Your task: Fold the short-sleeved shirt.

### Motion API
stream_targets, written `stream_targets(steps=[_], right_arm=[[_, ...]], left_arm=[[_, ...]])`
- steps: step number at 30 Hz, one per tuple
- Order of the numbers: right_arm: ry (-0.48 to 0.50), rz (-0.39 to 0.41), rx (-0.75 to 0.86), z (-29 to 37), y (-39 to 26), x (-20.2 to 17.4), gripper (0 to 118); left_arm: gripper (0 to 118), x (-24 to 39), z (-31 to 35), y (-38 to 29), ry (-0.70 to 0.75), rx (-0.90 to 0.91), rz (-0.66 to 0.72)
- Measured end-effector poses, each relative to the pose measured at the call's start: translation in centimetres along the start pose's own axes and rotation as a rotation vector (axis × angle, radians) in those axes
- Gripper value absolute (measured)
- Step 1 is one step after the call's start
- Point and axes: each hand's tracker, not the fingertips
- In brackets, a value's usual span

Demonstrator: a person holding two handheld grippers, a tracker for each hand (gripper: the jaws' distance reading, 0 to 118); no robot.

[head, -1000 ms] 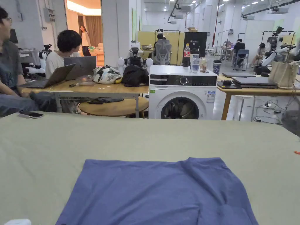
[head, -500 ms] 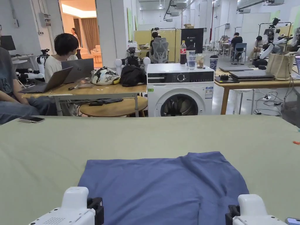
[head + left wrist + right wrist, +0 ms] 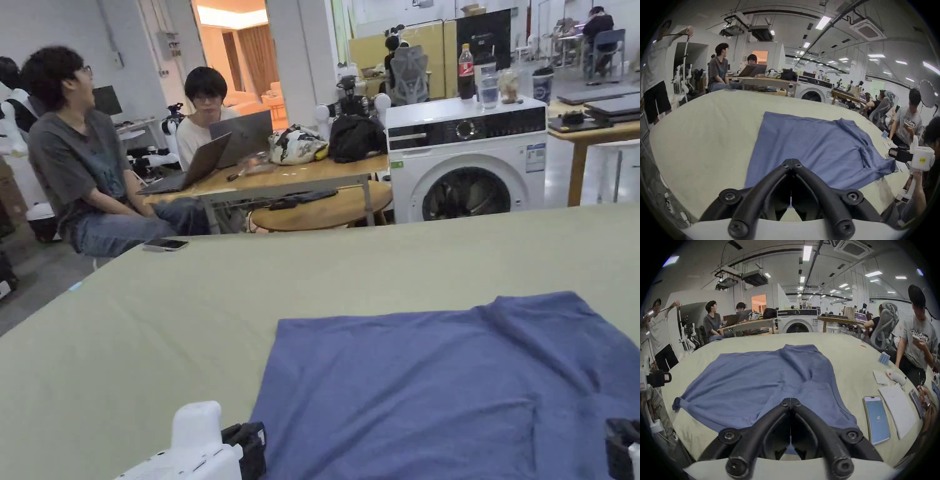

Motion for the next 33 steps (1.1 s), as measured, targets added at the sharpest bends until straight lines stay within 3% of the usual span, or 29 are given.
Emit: stream_targets(steps=[2,3,6,13,15,16,17,19,24,25,27,28,33], right_arm=[[0.009,-0.013,-0.006,0.0,-0.3,0.1,0],[0.014,-0.020,-0.008,0.0,-0.5,0.1,0],[0.044,-0.049,-0.031,-0.5,-0.9,0.1,0],[0.044,-0.071,-0.046,-0.3,-1.4,0.9,0],[0.032,-0.071,-0.051,-0.1,-1.5,1.3,0],[0.022,-0.072,-0.054,-0.1,-1.7,1.9,0],[0.013,-0.074,-0.057,0.0,-1.8,2.2,0],[-0.002,-0.080,-0.071,0.3,-2.3,3.0,0],[-0.059,-0.112,-0.072,1.5,-3.8,4.8,0],[-0.080,-0.131,-0.054,2.0,-4.1,5.2,8],[-0.074,-0.154,-0.045,2.8,-4.4,6.3,47],[-0.079,-0.170,-0.054,3.1,-4.6,7.0,54],[-0.128,-0.140,-0.106,2.2,-5.1,8.8,55]], left_arm=[[34,-1.8,0.8,-0.4,0.006,-0.024,0.017],[39,-2.6,1.0,-0.8,0.009,-0.049,0.028],[45,-3.5,1.3,-2.0,0.062,-0.091,0.020],[45,-4.6,-2.1,-4.8,0.096,-0.247,0.075],[42,-4.9,-3.2,-5.5,0.033,-0.289,0.119],[31,-4.7,-3.8,-5.9,0.042,-0.293,0.097],[12,-4.3,-3.9,-6.4,0.075,-0.287,0.037],[3,-3.5,-4.5,-6.3,0.082,-0.299,-0.016],[1,-2.9,-5.2,-5.7,0.102,-0.361,-0.069],[1,-2.8,-5.1,-5.4,0.102,-0.372,-0.074],[1,-2.7,-5.2,-5.3,0.105,-0.383,-0.079],[1,-2.7,-5.2,-5.4,0.106,-0.384,-0.084],[1,-1.9,-4.1,-5.7,0.105,-0.361,-0.087]])
